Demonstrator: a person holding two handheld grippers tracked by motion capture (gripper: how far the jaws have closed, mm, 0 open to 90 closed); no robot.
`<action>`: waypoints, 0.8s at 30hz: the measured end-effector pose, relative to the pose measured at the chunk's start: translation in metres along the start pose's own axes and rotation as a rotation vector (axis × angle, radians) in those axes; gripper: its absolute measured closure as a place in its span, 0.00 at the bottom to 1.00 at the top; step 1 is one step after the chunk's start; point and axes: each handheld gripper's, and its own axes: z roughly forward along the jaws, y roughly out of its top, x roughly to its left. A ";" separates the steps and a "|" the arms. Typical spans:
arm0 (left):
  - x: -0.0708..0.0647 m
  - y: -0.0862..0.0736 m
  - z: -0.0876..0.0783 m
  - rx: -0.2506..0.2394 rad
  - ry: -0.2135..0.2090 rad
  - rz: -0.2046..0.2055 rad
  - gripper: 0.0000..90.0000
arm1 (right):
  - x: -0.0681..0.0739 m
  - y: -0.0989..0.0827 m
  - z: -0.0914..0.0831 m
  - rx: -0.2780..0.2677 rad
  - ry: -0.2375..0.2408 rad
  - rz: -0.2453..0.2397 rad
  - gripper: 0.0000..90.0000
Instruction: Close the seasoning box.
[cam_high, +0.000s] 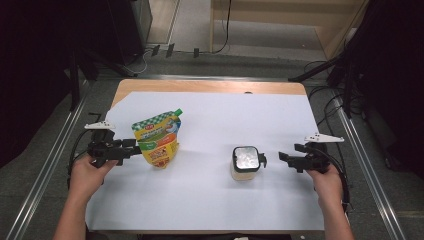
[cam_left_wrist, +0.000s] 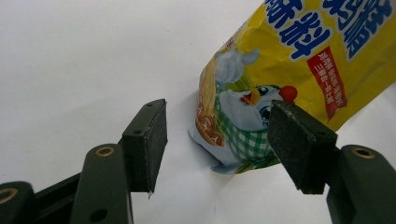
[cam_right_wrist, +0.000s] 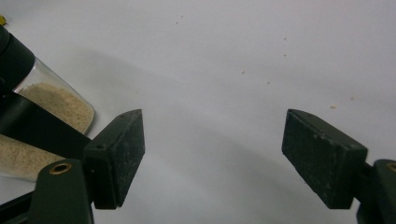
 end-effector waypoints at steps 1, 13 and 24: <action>0.000 0.000 0.000 0.001 0.002 0.001 0.43 | 0.000 0.000 0.000 0.007 0.000 0.000 0.25; 0.001 0.000 0.001 0.004 -0.001 -0.002 0.43 | 0.003 0.000 0.004 0.021 0.004 -0.002 0.25; 0.001 0.000 0.001 0.008 -0.001 -0.013 0.42 | 0.004 0.000 0.005 0.024 0.000 -0.007 0.25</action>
